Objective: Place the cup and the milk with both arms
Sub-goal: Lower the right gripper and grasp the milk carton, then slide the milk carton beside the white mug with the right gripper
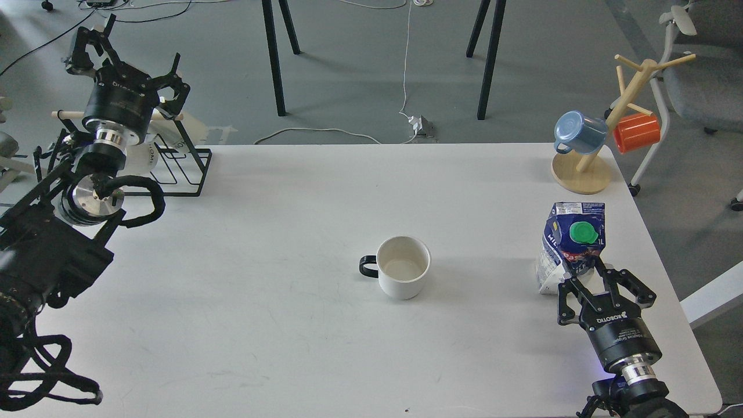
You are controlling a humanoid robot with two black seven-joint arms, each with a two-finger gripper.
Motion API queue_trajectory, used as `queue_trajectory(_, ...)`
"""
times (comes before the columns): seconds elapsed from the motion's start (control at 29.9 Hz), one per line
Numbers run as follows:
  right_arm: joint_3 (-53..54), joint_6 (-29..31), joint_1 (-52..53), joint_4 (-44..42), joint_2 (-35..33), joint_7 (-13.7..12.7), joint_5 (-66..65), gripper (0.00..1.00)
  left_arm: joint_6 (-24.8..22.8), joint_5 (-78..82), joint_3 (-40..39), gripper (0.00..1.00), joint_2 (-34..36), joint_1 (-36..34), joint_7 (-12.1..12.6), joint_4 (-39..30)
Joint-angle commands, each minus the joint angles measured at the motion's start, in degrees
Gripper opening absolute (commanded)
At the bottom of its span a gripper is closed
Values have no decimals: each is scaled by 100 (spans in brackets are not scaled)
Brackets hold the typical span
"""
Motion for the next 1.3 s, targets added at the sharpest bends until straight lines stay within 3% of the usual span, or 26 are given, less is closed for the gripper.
queue_trajectory(0.0,-6,0,-39,54,11,-8,-33,38,0,6,0,100,8,2,8,-1)
queue_trajectory(0.33,-576,0,-31,792,11,-26,-339,38,9,14,18,100,17,-25,26,26)
queue_trajectory(0.87,-1623,0,769,-51,1074,-87,-833,38,-9,14,18,100,8,28,26,175)
queue_trajectory(1.2,-1614,0,761,-113,1101,-70,-824,40,-18,14,35,100,-19,19,26,263)
queue_trajectory(1.27,-1588,0,761,-96,1101,-61,-824,45,-18,14,35,100,-27,19,17,263)
